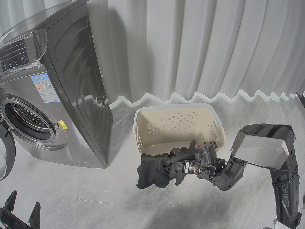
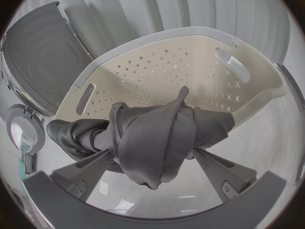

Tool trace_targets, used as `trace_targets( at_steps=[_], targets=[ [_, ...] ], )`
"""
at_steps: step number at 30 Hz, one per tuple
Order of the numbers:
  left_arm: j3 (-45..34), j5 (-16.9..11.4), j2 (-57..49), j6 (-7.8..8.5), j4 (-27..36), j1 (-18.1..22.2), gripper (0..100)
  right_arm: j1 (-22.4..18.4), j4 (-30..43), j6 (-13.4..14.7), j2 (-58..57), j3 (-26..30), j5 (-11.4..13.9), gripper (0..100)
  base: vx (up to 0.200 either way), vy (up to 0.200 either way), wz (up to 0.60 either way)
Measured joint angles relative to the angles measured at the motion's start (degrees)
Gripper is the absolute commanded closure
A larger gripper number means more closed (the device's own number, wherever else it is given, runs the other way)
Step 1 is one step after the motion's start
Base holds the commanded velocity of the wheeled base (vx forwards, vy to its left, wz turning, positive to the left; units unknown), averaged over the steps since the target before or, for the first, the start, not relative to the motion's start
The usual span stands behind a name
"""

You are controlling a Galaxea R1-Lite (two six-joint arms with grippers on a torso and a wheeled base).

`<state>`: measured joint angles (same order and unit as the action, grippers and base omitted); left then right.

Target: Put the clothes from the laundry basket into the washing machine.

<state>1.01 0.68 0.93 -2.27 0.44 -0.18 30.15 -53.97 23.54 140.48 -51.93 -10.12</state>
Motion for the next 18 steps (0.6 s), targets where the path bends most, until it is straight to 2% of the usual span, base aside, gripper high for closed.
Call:
trace_targets(
  at_steps=[2,3,18],
  targets=[
    [0.0,0.0,0.0,0.00,0.0,0.0,0,0.0,-1.2,-0.1,0.4,-0.1,0.0,0,0.000,0.000,0.00],
    [0.0,0.0,0.0,0.00,0.0,0.0,0,0.0,-1.8,-0.2,0.5,-0.2,0.0,100,0.000,0.000,0.00],
    [0.0,0.0,0.0,-0.11,0.0,0.0,0,0.8,-4.3,-0.5,0.3,1.7,0.4,100,0.000,0.000,0.00]
  ],
)
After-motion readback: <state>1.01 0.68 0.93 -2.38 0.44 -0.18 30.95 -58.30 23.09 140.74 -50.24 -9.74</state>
